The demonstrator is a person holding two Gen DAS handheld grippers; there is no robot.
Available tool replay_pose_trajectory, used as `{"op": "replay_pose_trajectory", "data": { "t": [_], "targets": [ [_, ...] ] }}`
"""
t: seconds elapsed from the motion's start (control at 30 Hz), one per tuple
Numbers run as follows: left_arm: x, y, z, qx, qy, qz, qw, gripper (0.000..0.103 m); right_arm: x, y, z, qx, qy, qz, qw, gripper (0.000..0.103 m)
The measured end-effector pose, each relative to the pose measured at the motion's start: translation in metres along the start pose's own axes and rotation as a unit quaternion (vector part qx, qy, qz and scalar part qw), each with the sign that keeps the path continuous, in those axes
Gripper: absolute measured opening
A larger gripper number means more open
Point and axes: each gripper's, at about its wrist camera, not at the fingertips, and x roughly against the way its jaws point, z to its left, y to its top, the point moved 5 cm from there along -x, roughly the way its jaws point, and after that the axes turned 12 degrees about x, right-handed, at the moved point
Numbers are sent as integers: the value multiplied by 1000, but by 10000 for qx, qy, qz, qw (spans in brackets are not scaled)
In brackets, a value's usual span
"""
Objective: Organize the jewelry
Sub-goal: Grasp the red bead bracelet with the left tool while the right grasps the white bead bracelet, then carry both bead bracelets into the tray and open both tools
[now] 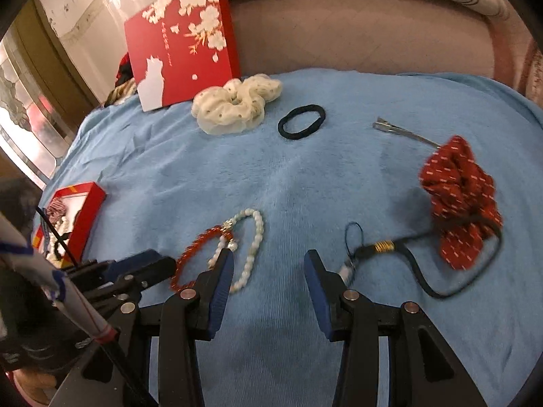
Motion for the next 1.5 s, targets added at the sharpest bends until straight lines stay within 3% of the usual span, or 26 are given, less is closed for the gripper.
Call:
{"op": "replay_pose_trajectory", "data": {
  "t": [0.07,0.17,0.23,0.3,0.4,0.5,0.73,0.97,1.23,1.5],
  "targets": [
    [-4,3,-6,34,-160,47,9999,22,-9,2,0,18,40,44,10000,47],
    [-8,1,-14,-146,-55,-36,9999,22,-18,6,0,36,27,81,10000,47],
    [-7,-2,-17,-335,124,-119,9993,7,-23,8,0,93,-87,106,9999,47],
    [-5,-4,-14,-342,122,-86,9993,7,-29,9,2,207,-267,184,9993,44],
    [6,-5,2,-44,72,-38,10000,7,-31,9,8,520,-580,247,9967,30],
    [23,-12,19,110,101,-82,9999,7,-21,8,13,654,-617,224,9957,6],
    [93,-35,44,254,-37,-497,9984,7,29,-1,30,575,-398,-123,9975,6],
    [174,-48,75,414,-129,-959,9944,7,81,5,71,834,-265,-419,9953,6],
    [240,-48,165,823,368,-1317,9872,7,111,18,153,1435,23,-625,9877,6],
    [240,-42,280,1431,1103,-1222,9759,7,89,23,271,2182,561,-415,9734,6]
  ]
}}
